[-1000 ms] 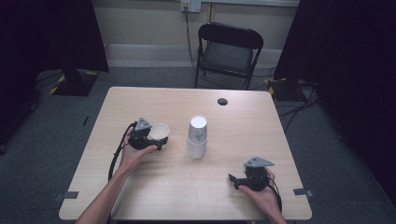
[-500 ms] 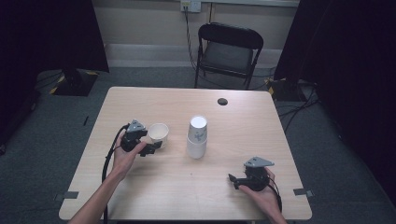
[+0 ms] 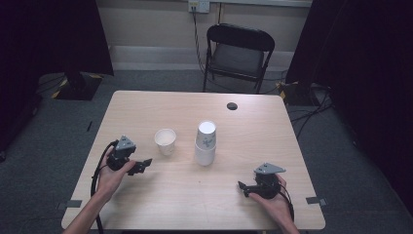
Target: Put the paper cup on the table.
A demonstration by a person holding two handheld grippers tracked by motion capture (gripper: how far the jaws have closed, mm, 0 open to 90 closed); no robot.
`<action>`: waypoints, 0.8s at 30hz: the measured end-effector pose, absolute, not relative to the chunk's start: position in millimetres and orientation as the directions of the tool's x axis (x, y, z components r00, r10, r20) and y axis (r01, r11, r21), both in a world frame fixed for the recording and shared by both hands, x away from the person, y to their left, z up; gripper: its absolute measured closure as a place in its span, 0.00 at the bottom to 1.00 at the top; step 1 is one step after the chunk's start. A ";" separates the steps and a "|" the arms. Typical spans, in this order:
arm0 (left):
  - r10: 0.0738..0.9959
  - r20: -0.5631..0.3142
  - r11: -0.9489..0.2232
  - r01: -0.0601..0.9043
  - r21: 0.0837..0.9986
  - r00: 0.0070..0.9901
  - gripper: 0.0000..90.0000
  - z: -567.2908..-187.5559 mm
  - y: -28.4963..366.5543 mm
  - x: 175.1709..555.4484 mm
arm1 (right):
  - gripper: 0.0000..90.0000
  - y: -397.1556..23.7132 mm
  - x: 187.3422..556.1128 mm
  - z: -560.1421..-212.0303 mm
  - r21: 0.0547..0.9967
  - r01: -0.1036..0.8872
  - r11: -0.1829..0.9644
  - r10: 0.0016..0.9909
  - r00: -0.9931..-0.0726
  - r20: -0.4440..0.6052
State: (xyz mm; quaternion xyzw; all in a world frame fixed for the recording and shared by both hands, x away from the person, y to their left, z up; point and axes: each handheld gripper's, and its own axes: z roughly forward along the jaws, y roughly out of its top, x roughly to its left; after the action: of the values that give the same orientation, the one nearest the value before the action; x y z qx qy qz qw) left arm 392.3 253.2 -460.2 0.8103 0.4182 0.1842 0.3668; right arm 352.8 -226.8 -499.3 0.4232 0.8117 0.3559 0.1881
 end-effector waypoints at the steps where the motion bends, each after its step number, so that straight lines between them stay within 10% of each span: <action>1: 0.813 -0.008 -0.381 0.543 0.749 0.582 0.18 -460.2 253.2 392.3 | 0.17 -226.8 352.8 -499.3 0.737 0.553 0.388 0.821 -0.571 -0.004; 24: 0.815 -0.005 -0.394 0.561 0.728 0.579 0.09 -501.3 270.2 336.2 | 0.17 -226.7 352.7 -499.3 0.737 0.554 0.388 0.822 -0.570 -0.004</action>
State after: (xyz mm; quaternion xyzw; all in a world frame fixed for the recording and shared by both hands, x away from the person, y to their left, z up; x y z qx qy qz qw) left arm 336.2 270.2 -501.3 0.8151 0.4221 0.1800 0.3536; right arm 352.7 -226.7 -499.3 0.4237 0.8115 0.3557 0.1880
